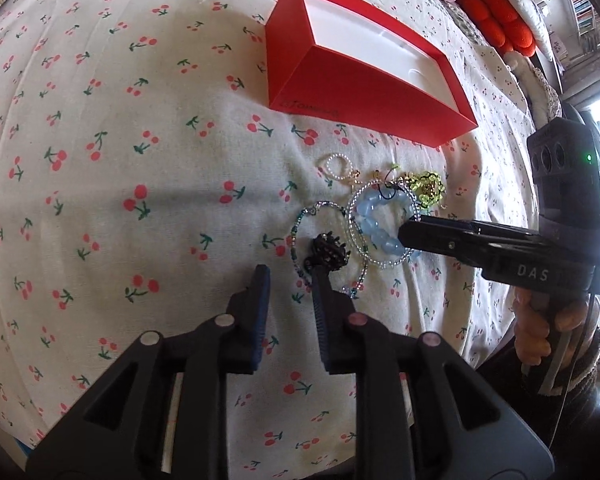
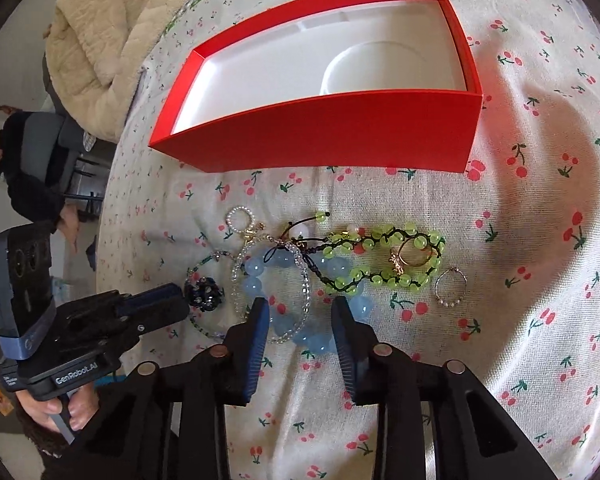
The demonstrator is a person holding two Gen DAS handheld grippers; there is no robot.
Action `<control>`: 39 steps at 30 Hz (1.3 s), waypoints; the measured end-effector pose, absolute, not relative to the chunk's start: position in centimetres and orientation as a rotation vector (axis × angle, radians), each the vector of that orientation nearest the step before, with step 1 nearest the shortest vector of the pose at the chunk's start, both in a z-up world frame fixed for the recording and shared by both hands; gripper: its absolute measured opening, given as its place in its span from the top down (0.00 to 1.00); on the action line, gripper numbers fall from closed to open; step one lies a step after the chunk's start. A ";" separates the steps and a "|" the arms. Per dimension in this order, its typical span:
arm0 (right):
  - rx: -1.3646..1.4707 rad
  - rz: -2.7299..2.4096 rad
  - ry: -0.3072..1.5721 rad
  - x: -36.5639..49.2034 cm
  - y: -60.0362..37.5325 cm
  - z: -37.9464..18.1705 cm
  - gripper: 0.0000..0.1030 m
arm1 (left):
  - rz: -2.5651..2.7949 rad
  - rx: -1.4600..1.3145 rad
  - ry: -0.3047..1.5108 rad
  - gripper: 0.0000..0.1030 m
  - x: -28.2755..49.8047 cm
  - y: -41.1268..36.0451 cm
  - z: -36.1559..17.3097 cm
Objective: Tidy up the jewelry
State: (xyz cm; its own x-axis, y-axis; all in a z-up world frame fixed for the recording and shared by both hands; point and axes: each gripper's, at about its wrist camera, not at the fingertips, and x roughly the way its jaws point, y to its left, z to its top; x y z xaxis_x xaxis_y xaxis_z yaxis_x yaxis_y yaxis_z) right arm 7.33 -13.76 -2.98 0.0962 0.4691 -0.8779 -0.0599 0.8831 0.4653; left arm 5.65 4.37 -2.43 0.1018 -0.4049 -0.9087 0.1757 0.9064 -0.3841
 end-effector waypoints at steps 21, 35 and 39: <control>0.276 0.421 1.362 6.6 -12.8 -1.1 0.95 | -0.399 -0.164 1.329 0.97 5.0 3.3 -1.4; 0.329 0.457 1.231 5.8 -14.3 4.4 0.96 | -0.425 -0.176 1.154 0.97 4.1 3.9 4.4; 0.368 0.442 1.187 6.4 -15.5 6.2 0.96 | -0.434 -0.186 1.121 0.97 4.8 3.5 5.8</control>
State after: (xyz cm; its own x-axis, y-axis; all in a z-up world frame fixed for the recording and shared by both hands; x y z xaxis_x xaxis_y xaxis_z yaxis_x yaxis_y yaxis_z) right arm 6.43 -15.50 6.17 0.3080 0.5127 -0.8014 -0.1362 0.8574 0.4962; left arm 4.78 3.49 5.80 0.3623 -0.4271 -0.8285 0.2427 0.9014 -0.3585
